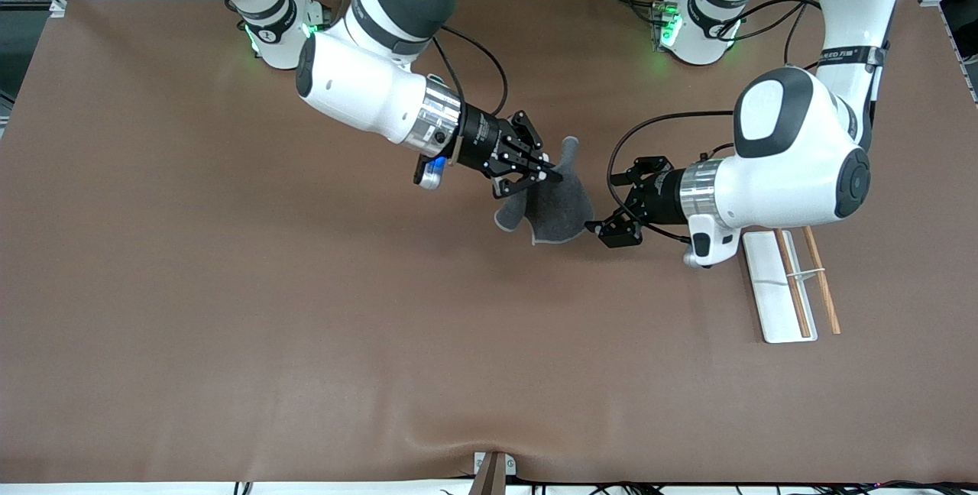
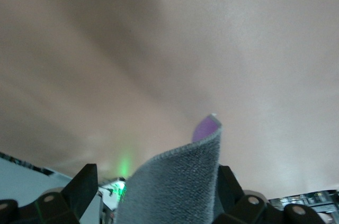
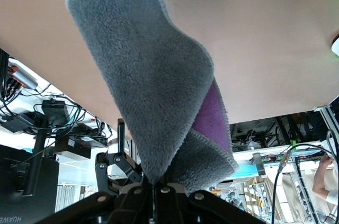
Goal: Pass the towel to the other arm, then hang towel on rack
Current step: 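Grasp the towel with the left gripper while the right gripper releases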
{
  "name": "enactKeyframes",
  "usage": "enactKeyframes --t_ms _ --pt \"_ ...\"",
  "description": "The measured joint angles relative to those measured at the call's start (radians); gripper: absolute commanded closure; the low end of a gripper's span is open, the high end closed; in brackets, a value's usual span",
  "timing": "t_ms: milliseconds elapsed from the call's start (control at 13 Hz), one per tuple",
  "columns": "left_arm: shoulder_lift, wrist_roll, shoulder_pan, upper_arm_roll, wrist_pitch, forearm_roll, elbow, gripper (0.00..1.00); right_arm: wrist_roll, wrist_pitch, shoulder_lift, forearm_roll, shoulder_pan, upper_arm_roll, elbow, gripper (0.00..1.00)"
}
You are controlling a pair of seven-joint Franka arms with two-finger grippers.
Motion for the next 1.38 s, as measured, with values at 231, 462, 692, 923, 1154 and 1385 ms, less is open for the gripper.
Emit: enactKeyframes --t_ms 231,462,692,923,1154,1385 --pt "0.002 -0.028 0.005 0.000 0.000 -0.007 0.000 0.13 0.006 0.000 0.018 0.000 0.001 -0.001 0.022 1.00" --pt "0.004 -0.039 0.005 0.000 0.000 -0.008 -0.001 0.41 0.009 0.000 0.027 0.000 0.001 -0.001 0.036 1.00" --pt "0.011 -0.039 0.005 0.000 0.000 -0.008 -0.001 0.81 0.011 0.000 0.031 0.000 0.001 -0.001 0.042 1.00" --pt "0.015 -0.039 0.005 0.000 0.002 -0.026 -0.001 1.00 0.011 0.000 0.032 0.000 0.001 -0.001 0.043 1.00" --pt "0.022 -0.039 0.004 -0.001 0.021 -0.043 -0.001 1.00 0.012 0.000 0.032 0.000 0.001 -0.001 0.043 1.00" --pt "0.024 -0.039 0.006 0.001 0.027 -0.044 0.003 1.00 0.012 0.000 0.032 0.000 0.001 -0.001 0.043 1.00"
